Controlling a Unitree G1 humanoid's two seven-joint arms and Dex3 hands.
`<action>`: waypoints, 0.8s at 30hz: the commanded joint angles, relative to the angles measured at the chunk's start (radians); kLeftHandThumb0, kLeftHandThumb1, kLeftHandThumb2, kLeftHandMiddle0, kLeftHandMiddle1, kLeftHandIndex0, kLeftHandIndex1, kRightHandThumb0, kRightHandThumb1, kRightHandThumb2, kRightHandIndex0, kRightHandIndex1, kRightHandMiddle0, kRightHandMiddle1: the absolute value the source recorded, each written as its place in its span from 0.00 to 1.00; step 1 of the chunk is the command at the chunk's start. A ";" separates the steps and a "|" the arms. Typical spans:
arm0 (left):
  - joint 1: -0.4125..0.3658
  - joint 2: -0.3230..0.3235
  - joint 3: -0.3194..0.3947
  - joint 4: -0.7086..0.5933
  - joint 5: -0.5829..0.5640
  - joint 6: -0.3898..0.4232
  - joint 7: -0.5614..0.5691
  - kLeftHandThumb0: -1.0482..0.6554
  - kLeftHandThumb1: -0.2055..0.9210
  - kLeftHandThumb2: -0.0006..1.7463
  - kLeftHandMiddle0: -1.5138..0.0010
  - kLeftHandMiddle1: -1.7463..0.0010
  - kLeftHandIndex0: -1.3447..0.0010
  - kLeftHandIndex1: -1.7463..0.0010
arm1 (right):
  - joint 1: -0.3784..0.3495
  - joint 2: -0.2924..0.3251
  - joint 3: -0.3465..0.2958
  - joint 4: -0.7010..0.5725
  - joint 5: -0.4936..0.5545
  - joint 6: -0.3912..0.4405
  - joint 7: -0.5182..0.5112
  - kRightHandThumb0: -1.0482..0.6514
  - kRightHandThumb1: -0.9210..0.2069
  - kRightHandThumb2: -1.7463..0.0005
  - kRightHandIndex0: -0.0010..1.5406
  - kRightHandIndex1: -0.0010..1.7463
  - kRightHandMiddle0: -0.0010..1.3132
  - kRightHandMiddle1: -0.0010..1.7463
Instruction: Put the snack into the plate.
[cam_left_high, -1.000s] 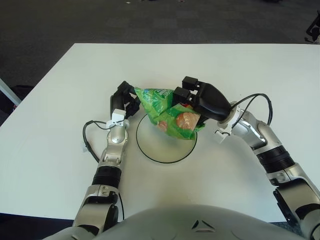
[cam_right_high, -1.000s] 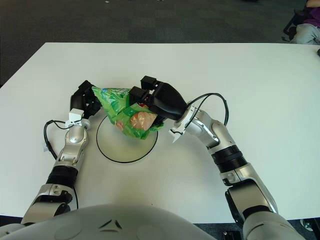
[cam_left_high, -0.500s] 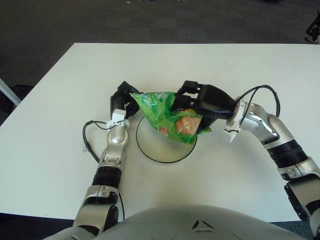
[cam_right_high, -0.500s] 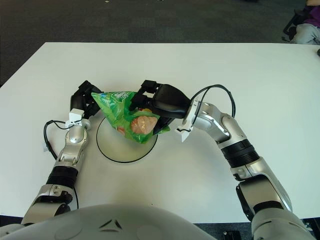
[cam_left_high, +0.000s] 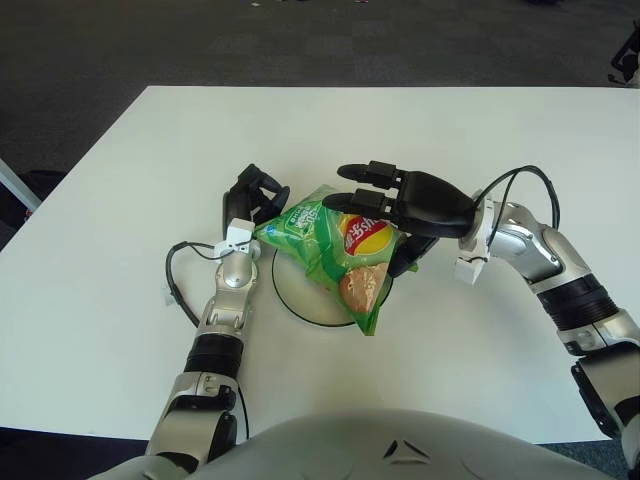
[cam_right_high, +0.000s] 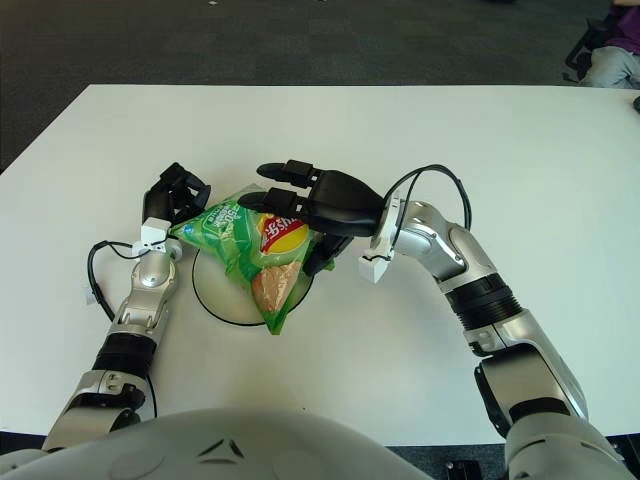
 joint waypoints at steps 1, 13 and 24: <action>0.007 -0.004 -0.001 0.010 0.002 0.001 0.006 0.47 1.00 0.16 0.36 0.00 0.45 0.00 | -0.047 -0.033 0.003 0.030 0.070 -0.022 0.055 0.61 0.01 0.98 0.00 0.00 0.06 0.01; 0.004 -0.005 -0.001 0.022 0.002 -0.007 0.010 0.48 1.00 0.15 0.36 0.00 0.45 0.00 | -0.085 -0.075 -0.010 0.066 0.213 -0.043 0.186 0.56 0.01 0.98 0.00 0.00 0.06 0.01; 0.004 -0.004 -0.003 0.019 0.008 -0.002 0.016 0.48 1.00 0.15 0.36 0.00 0.46 0.00 | -0.098 -0.148 -0.042 0.097 0.465 -0.039 0.335 0.38 0.00 0.91 0.00 0.00 0.05 0.01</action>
